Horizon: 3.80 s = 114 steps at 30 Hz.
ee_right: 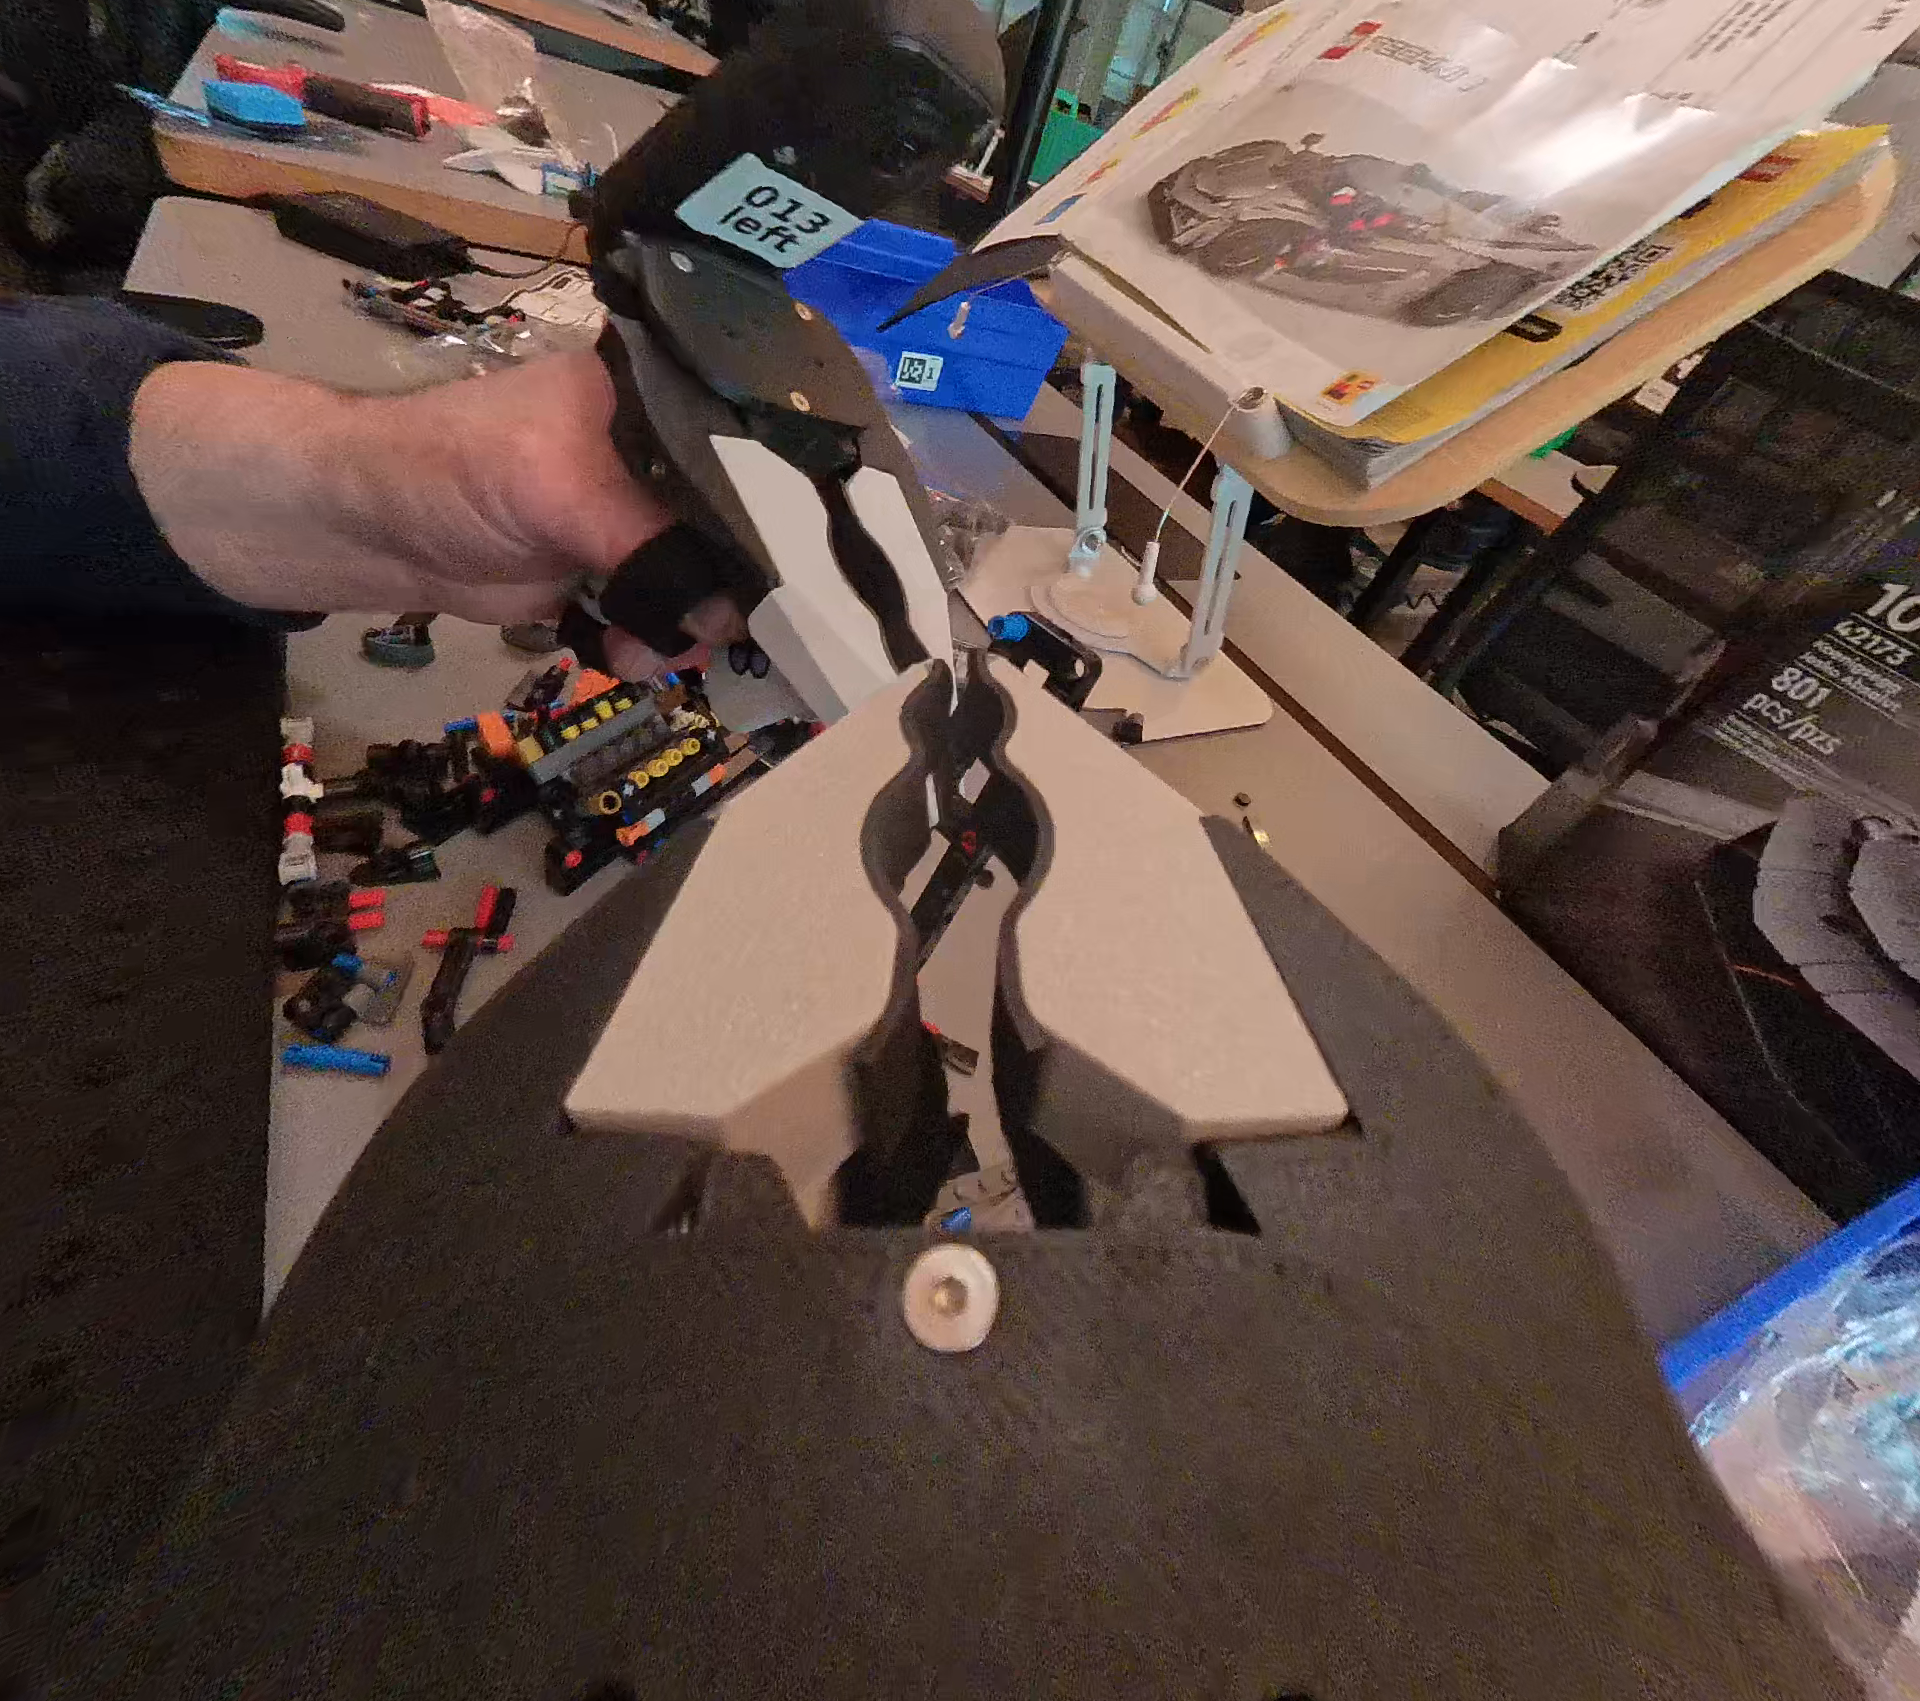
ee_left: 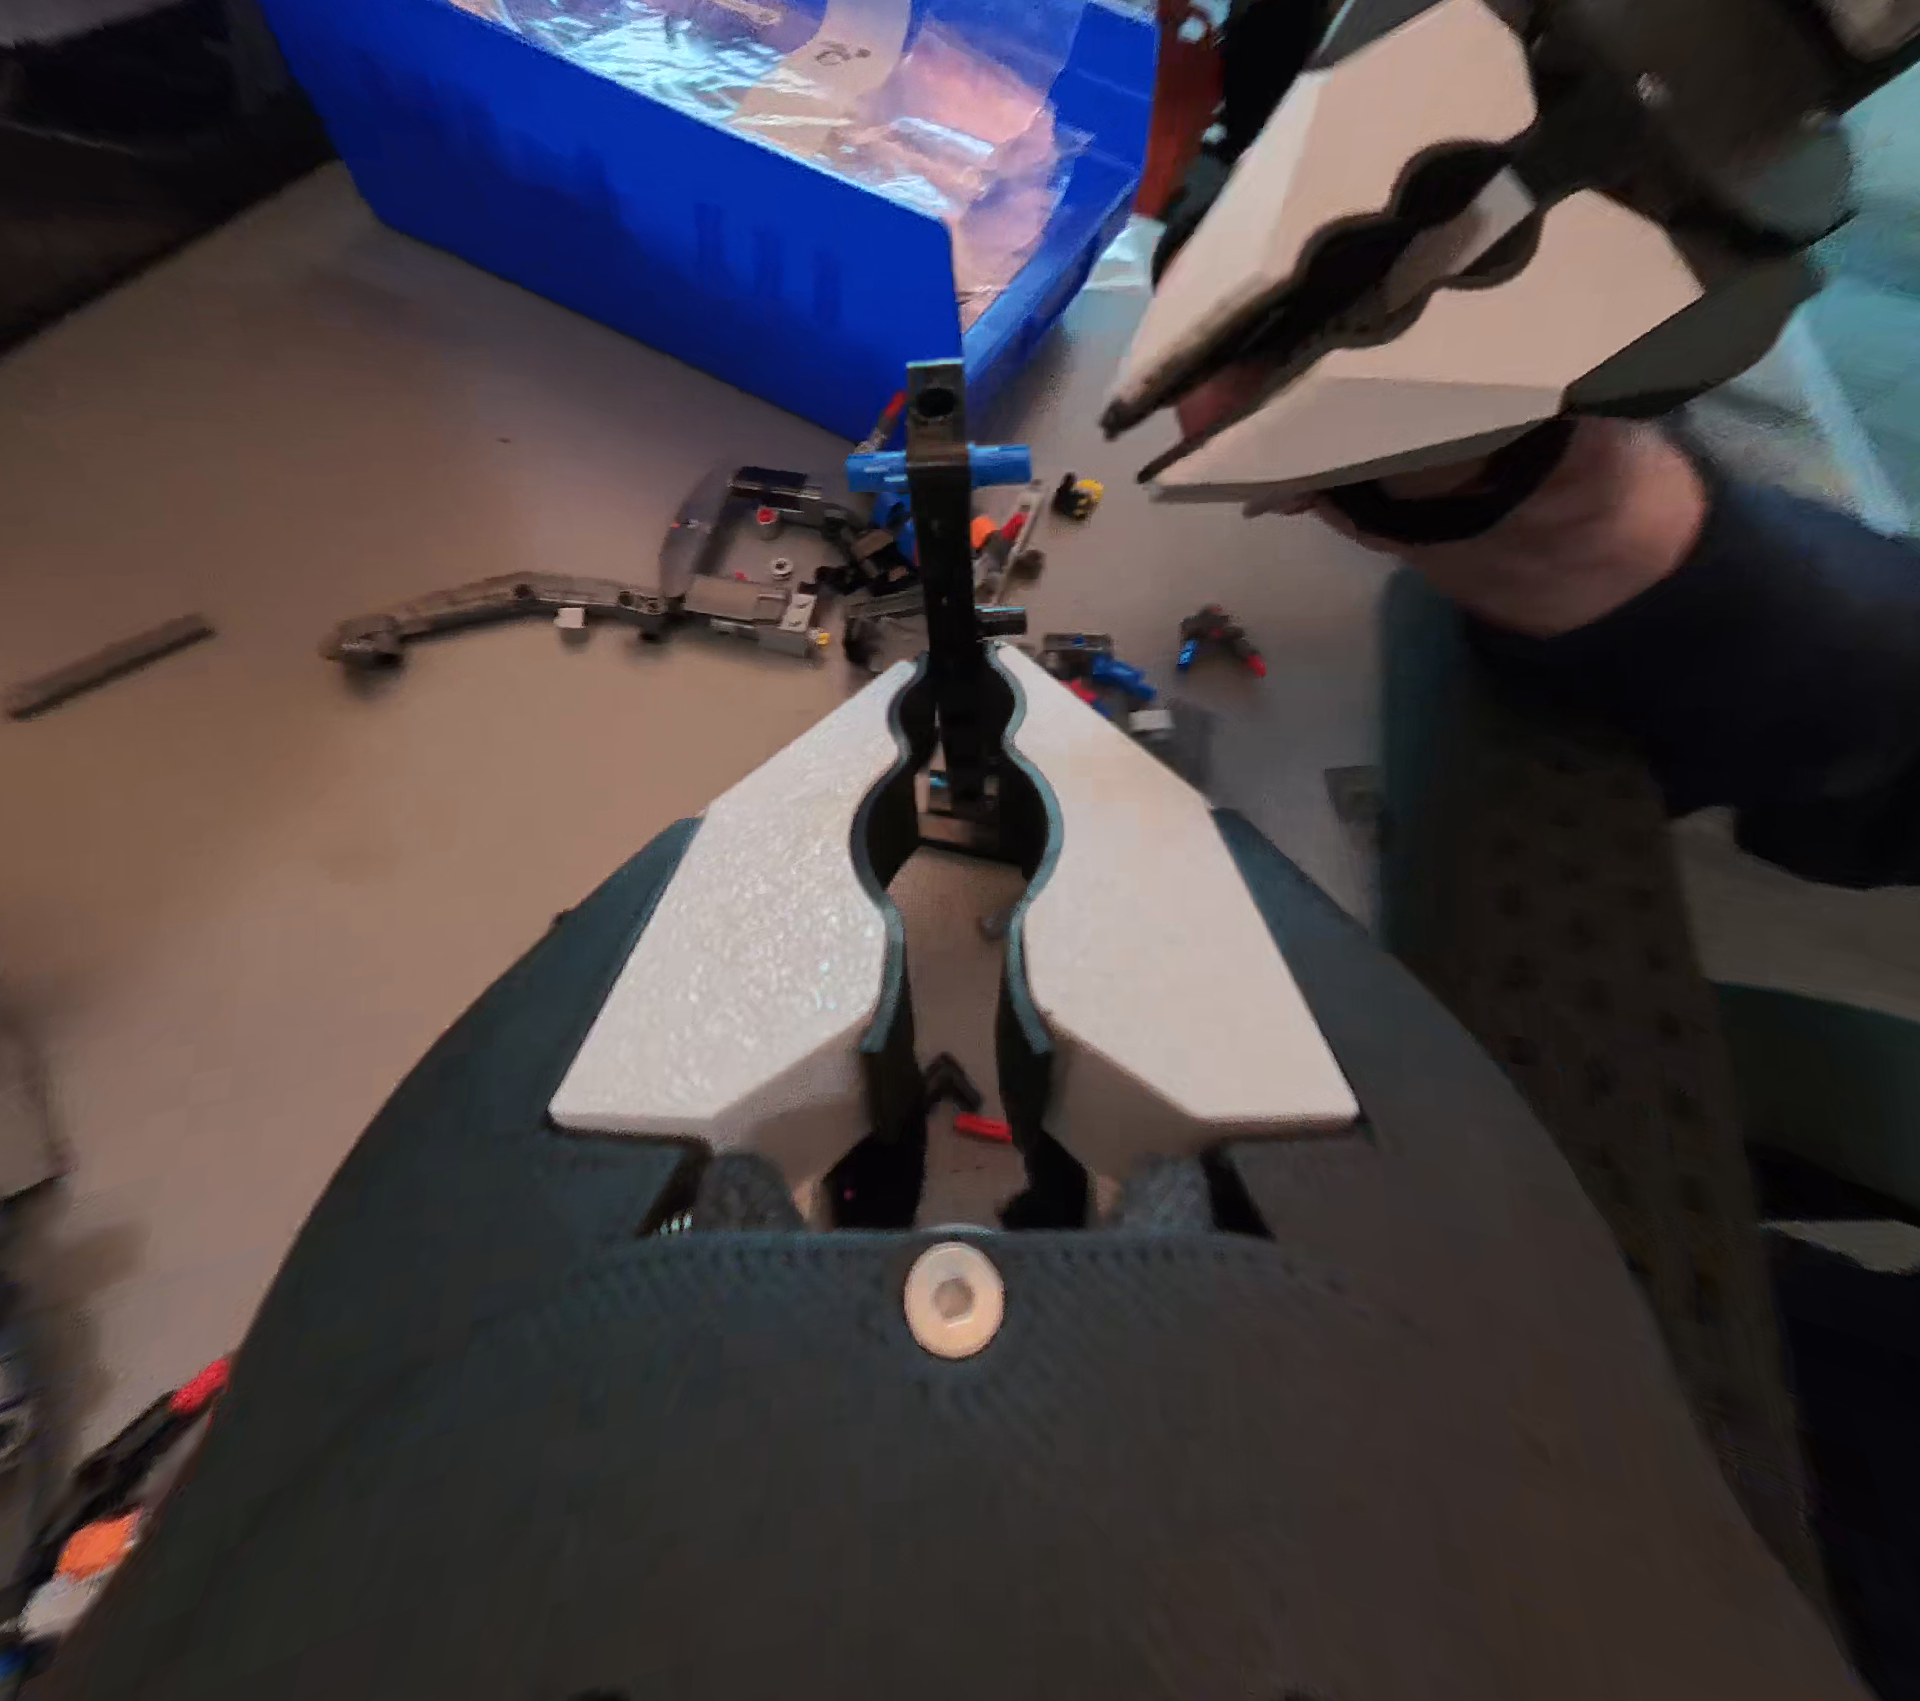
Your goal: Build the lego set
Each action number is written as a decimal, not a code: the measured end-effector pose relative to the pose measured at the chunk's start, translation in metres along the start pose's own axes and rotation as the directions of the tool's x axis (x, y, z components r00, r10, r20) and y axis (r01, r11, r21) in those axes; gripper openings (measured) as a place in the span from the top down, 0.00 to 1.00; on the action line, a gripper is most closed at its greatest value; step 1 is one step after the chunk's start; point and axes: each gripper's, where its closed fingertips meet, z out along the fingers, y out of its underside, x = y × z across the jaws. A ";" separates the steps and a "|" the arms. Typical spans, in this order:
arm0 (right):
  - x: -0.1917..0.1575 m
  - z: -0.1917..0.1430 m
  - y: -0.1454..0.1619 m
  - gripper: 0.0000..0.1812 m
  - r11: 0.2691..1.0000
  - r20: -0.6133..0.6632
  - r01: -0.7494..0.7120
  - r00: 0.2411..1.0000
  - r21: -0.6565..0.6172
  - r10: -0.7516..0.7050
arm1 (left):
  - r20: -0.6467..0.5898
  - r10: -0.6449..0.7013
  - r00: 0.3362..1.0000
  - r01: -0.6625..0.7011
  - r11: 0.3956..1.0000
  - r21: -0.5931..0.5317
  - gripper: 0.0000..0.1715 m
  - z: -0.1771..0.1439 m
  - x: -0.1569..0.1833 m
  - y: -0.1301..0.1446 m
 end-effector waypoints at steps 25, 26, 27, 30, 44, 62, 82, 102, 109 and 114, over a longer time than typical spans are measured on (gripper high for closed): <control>0.015 -0.006 0.018 1.00 0.959 0.063 -0.278 0.958 -0.052 0.281 | 0.191 0.394 0.899 -0.360 0.913 -0.190 0.97 0.012 -0.004 0.012; 0.017 -0.008 0.019 1.00 0.957 0.057 -0.287 0.956 -0.044 0.289 | 0.193 0.391 0.900 -0.359 0.916 -0.179 0.97 0.011 -0.004 0.011; 0.022 -0.010 0.019 1.00 0.957 0.041 -0.287 0.957 -0.029 0.288 | 0.187 0.388 0.903 -0.355 0.916 -0.187 0.97 0.010 -0.004 0.012; 0.033 -0.017 0.022 1.00 0.955 0.007 -0.296 0.955 -0.010 0.296 | 0.156 0.364 0.918 -0.332 0.923 -0.195 0.97 0.008 -0.004 0.016; -0.003 0.006 0.108 0.89 0.846 0.076 -0.250 0.944 -0.470 0.321 | 0.165 0.133 0.977 -0.061 0.923 -0.380 0.96 0.010 -0.041 0.068; 0.002 0.003 0.099 0.89 0.912 0.075 -0.100 0.987 -0.399 0.141 | 0.262 0.256 0.931 -0.191 0.949 -0.249 0.89 -0.059 -0.067 0.036; -0.080 0.059 0.100 0.86 0.705 0.475 0.248 0.868 -0.664 0.142 | 0.261 0.385 0.885 -0.311 0.907 -0.283 0.91 -0.122 -0.094 0.071; -0.024 -0.056 0.150 0.89 0.524 0.264 0.139 0.949 -0.840 0.170 | 0.192 0.372 0.908 -0.322 0.914 -0.248 0.91 -0.089 -0.070 0.065; -0.022 -0.052 0.138 0.99 0.540 0.288 0.166 0.946 -0.825 0.148 | 0.144 0.410 0.901 -0.360 0.889 -0.282 0.91 -0.071 -0.057 0.073; -0.016 -0.033 0.112 0.99 0.601 0.290 0.196 0.955 -0.775 0.063 | 0.134 0.404 0.905 -0.357 0.892 -0.276 0.90 -0.068 -0.055 0.073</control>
